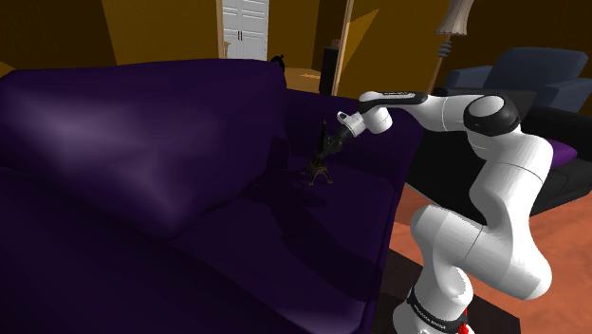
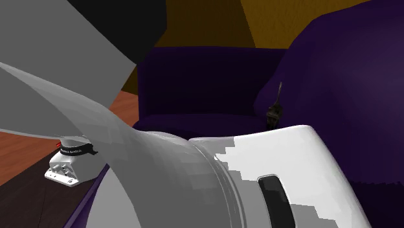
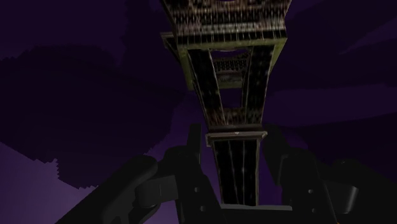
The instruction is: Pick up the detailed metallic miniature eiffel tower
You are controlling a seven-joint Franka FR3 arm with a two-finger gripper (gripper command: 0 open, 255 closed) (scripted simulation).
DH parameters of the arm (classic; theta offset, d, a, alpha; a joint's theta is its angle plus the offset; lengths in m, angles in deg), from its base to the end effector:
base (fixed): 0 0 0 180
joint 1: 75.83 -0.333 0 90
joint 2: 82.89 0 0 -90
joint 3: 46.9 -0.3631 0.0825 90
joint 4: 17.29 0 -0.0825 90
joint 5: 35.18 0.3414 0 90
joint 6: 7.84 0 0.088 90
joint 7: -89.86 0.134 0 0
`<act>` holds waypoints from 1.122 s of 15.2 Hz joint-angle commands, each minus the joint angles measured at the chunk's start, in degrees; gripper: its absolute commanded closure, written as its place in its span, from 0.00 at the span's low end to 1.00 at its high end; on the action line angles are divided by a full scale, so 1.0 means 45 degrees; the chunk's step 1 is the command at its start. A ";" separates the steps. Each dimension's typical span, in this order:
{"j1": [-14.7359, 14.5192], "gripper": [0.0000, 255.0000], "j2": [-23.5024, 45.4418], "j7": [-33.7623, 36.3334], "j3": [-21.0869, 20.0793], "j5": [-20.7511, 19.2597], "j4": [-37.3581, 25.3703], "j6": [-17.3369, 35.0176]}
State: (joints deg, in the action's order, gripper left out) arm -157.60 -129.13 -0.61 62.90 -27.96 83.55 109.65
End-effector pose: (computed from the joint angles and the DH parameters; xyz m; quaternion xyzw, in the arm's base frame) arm 0.4748 -0.3963 0.3955 -0.8159 -0.4006 -0.3551 0.2183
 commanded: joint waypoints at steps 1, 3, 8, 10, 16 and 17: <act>-0.0007 1.00 -0.0011 0.0000 0.0021 -0.0012 0.0031 0.0016; -0.0018 1.00 -0.0020 -0.0001 0.0031 -0.0017 0.0021 0.0018; 0.0030 1.00 0.0106 0.0109 -0.0095 0.0054 -0.0121 -0.0189; 0.0097 1.00 0.0238 0.0223 -0.0236 0.0127 -0.0252 -0.0396; 0.0266 1.00 0.0606 0.0574 -0.0633 0.0335 -0.0704 -0.1034; 0.0288 1.00 0.0663 0.0635 -0.0694 0.0368 -0.0789 -0.1143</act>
State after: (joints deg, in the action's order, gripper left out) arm -156.78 -126.60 2.03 60.29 -26.58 80.11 105.03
